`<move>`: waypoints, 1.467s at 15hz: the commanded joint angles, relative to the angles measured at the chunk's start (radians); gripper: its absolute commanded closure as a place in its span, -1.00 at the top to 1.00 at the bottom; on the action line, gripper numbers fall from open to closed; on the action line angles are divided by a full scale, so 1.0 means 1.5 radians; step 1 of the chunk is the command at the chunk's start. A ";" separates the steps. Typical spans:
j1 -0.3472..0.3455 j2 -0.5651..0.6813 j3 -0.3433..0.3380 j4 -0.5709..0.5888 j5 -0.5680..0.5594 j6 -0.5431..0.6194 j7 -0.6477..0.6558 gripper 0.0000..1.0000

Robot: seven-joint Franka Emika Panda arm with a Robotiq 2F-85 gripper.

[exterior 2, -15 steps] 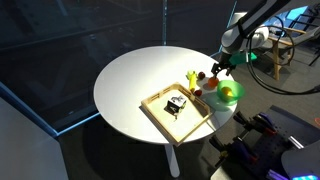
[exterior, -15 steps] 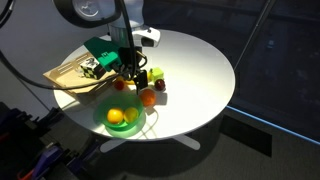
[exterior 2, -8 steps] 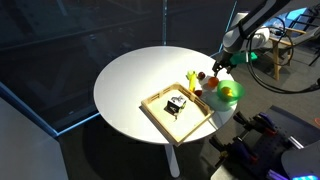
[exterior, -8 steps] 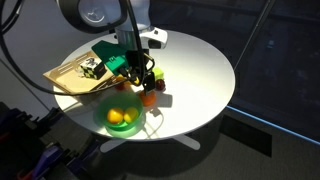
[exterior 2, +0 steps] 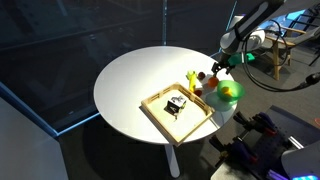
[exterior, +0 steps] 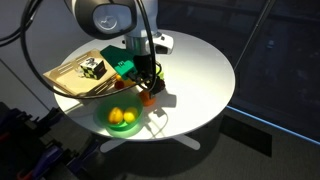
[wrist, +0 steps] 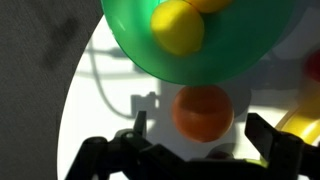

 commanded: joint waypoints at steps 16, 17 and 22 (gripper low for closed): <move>-0.027 0.089 0.030 0.072 0.017 0.000 -0.063 1.00; -0.027 0.090 0.030 0.073 0.016 0.001 -0.064 1.00; -0.027 0.098 0.029 0.081 0.014 0.000 -0.064 1.00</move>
